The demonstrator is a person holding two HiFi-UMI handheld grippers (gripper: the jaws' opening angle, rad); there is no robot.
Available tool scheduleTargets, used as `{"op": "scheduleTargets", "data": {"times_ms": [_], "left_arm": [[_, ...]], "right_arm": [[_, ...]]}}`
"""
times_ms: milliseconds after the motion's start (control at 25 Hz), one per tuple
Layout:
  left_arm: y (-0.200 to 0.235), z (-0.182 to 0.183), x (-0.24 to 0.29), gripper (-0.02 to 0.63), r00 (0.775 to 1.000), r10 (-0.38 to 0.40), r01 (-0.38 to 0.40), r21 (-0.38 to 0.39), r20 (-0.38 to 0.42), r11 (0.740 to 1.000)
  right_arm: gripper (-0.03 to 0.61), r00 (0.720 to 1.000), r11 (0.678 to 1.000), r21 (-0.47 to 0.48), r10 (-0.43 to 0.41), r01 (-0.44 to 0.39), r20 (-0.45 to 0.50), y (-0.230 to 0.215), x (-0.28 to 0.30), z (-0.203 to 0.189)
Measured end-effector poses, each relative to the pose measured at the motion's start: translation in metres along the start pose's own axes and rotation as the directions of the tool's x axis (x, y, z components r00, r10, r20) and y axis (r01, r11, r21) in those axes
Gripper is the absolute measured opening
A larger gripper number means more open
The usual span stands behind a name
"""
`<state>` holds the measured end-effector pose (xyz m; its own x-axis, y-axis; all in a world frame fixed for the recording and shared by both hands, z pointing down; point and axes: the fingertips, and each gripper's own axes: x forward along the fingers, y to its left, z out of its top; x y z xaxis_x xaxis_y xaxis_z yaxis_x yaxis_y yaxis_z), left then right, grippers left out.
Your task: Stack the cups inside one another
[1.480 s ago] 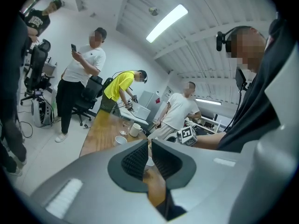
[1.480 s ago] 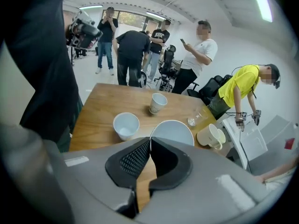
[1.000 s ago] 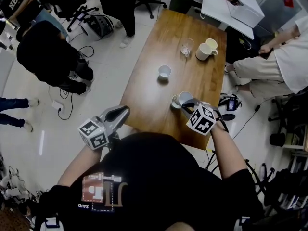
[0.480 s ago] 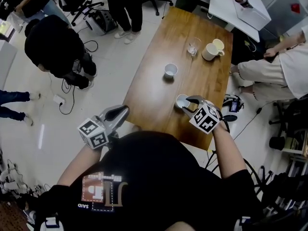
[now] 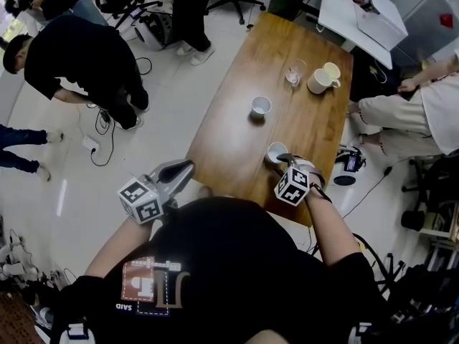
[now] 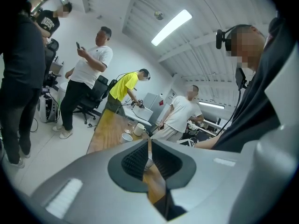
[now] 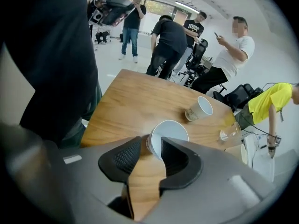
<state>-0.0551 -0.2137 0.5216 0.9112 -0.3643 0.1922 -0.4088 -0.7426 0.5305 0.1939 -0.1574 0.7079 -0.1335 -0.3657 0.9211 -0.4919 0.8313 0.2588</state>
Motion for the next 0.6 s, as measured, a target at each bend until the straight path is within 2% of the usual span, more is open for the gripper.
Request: {"op": "scheduleTargets", "data": {"times_ms": [200, 360, 600], "left_arm": [[0.006, -0.006, -0.01, 0.023, 1.0, 0.02, -0.02, -0.011, 0.01, 1.0], [0.012, -0.009, -0.017, 0.023, 0.999, 0.034, -0.034, -0.028, 0.018, 0.999], [0.022, -0.009, -0.025, 0.023, 0.998, 0.046, -0.044, -0.046, 0.03, 0.998]], "right_arm": [[0.046, 1.0, 0.999, -0.051, -0.013, 0.012, -0.026, -0.001, 0.012, -0.005], [0.038, 1.0, 1.0, -0.018, 0.009, -0.009, 0.015, -0.014, -0.005, 0.007], [0.037, 0.99, 0.996, 0.033, -0.086, 0.083, 0.113, -0.092, -0.038, 0.062]]}}
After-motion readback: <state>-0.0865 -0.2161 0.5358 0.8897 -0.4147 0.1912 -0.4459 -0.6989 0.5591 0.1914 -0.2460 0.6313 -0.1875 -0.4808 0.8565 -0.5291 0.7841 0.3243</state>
